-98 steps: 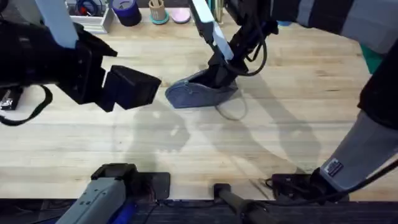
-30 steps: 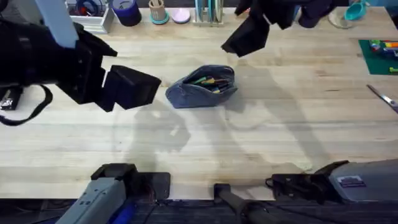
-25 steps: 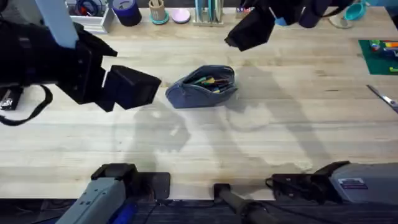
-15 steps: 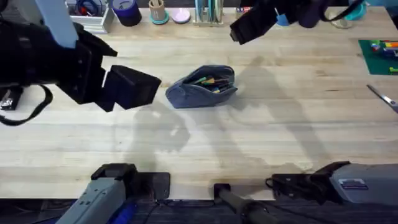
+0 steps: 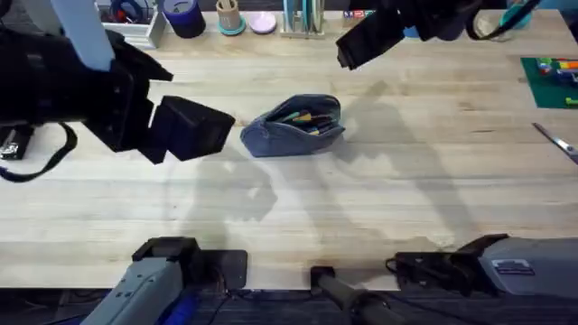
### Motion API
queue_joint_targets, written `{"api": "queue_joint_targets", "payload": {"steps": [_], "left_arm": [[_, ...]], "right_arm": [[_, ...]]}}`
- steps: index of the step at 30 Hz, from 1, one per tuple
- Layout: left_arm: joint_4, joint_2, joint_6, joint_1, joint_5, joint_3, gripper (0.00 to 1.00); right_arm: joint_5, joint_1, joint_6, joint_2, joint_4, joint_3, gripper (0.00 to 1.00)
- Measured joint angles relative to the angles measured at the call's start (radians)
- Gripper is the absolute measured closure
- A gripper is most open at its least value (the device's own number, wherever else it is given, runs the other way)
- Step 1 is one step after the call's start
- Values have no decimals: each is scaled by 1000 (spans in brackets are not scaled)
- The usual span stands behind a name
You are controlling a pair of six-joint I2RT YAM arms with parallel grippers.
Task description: Unzip the bag, pick up the pens from the table one at a time and place them inside, then zip the bag closed.
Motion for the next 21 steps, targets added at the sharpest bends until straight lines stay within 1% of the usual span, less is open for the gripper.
{"api": "queue_joint_targets", "payload": {"steps": [2, 9, 15, 18, 21], "left_arm": [[0, 0, 13, 0, 12, 0, 7], [0, 0, 39, 0, 21, 0, 7], [-2, 0, 81, 5, 26, 0, 7], [-4, 0, 117, 27, 49, 0, 7], [-6, 0, 160, 60, 79, 0, 7]], "right_arm": [[0, 0, 3, 0, 0, 0, 5], [0, 0, 6, 0, 0, 0, 5], [0, 0, 6, 0, -2, 0, 5], [0, 0, 6, 0, -3, 0, 6], [0, 0, 8, 0, -4, 0, 5]]}}
